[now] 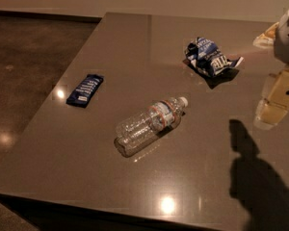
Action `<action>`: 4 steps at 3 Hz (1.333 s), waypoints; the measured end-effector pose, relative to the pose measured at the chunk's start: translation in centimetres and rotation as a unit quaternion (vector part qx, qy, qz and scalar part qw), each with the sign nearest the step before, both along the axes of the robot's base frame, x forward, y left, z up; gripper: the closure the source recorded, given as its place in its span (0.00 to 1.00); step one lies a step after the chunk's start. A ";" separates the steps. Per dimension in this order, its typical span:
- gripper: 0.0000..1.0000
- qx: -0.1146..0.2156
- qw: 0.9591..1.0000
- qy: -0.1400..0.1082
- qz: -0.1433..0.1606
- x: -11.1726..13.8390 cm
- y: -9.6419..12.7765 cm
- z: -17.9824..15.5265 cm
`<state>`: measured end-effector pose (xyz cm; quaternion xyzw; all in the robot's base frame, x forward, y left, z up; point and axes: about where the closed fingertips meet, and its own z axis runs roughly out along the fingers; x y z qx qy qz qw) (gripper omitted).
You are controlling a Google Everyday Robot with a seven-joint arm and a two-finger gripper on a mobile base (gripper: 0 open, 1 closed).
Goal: Pick water bottle
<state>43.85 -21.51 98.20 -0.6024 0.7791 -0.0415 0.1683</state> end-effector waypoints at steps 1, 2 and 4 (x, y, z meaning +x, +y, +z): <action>0.00 0.000 1.000 -0.001 0.000 0.0 0.0 0.1; 0.00 0.002 0.999 -0.005 0.033 0.6 1.7 0.0; 0.00 -0.011 0.986 0.021 0.165 2.9 8.6 -2.9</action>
Offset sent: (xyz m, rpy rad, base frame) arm 0.0156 0.0479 -0.0060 0.0092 -0.0022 0.1917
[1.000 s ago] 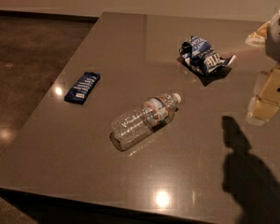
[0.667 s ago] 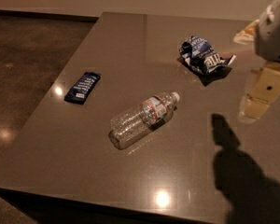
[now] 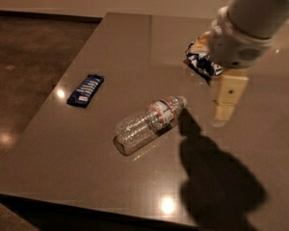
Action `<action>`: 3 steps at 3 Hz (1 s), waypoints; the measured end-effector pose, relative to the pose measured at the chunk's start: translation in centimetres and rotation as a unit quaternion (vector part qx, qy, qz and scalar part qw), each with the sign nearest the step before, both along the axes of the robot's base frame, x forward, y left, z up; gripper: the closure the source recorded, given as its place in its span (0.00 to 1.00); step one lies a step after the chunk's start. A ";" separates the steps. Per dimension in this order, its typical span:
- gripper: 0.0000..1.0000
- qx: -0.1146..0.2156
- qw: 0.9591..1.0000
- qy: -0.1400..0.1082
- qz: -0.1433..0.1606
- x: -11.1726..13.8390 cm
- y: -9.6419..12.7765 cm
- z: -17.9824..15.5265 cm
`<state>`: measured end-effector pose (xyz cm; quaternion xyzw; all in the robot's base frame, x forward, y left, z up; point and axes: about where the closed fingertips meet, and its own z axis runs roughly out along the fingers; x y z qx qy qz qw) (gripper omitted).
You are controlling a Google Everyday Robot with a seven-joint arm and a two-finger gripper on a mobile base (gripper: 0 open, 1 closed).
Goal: Pick water bottle
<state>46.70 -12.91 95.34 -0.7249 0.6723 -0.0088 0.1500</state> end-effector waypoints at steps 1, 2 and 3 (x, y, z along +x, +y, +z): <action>0.00 -0.006 0.998 0.020 0.057 1.3 2.8 -2.6; 0.00 -0.008 0.994 0.037 0.102 2.2 5.1 -5.4; 0.00 -0.011 0.990 0.052 0.134 2.2 6.5 -7.3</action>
Offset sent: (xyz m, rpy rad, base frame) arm 0.0288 0.0765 -0.0926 -0.0252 0.1316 0.3218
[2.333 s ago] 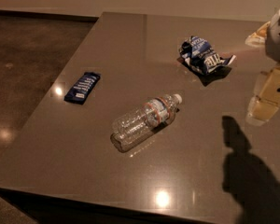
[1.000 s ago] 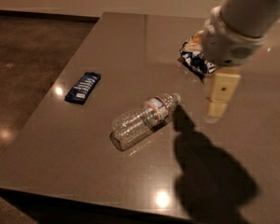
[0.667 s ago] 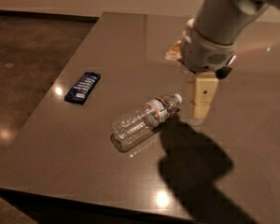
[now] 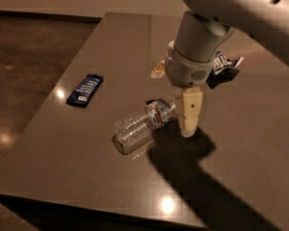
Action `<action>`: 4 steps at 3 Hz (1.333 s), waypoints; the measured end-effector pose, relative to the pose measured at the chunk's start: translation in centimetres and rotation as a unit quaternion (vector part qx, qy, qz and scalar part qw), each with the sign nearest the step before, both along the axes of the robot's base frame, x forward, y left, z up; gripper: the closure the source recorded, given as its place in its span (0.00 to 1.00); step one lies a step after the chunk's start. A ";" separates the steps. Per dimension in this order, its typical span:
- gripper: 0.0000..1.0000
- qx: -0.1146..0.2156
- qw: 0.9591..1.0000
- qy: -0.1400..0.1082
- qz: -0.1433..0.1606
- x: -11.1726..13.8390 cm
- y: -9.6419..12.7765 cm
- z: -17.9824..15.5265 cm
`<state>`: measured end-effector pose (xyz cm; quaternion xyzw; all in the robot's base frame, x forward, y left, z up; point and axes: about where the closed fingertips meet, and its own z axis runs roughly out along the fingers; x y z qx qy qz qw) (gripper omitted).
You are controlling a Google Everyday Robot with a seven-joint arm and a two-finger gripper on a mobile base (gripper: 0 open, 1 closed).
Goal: Pick water bottle
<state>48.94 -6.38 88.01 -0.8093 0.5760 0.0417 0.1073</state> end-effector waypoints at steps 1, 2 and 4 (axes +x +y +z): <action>0.00 0.000 0.999 0.019 0.033 -0.6 1.5 -1.7; 0.28 -0.001 0.998 0.034 0.047 -1.1 2.3 -2.4; 0.77 0.014 0.998 0.043 0.048 -0.6 2.3 -1.1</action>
Offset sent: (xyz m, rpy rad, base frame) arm -0.0158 0.0263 -0.0330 -0.0106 0.1075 0.1211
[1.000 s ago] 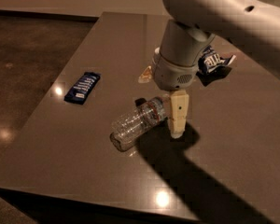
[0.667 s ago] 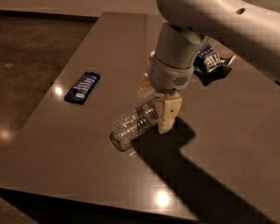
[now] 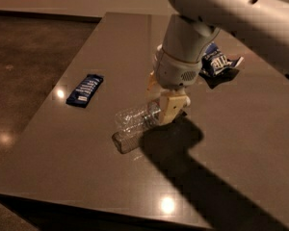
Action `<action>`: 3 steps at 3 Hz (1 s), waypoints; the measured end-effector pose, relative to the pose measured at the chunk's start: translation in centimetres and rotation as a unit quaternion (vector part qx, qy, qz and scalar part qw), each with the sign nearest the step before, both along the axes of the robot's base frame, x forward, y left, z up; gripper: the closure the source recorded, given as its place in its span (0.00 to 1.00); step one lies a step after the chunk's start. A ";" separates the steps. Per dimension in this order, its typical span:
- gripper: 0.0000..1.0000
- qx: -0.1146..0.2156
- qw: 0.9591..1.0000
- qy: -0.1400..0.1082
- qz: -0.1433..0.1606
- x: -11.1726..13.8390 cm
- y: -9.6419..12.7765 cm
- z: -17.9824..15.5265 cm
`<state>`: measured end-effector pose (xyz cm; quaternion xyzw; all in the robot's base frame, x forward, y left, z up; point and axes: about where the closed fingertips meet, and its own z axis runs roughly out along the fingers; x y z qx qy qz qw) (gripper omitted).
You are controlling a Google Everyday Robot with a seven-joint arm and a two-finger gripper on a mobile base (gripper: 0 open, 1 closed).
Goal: Pick water bottle
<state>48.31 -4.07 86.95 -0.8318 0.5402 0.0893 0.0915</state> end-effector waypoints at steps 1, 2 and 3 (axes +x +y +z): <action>0.98 0.021 1.000 -0.007 -0.005 0.9 -0.3 2.7; 1.00 0.047 0.999 -0.025 -0.007 1.5 -0.6 6.5; 1.00 0.069 0.997 -0.041 -0.010 1.8 -0.8 9.3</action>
Offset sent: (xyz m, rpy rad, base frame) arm 0.0131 -0.0173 0.1134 0.1397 -0.0636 -0.0115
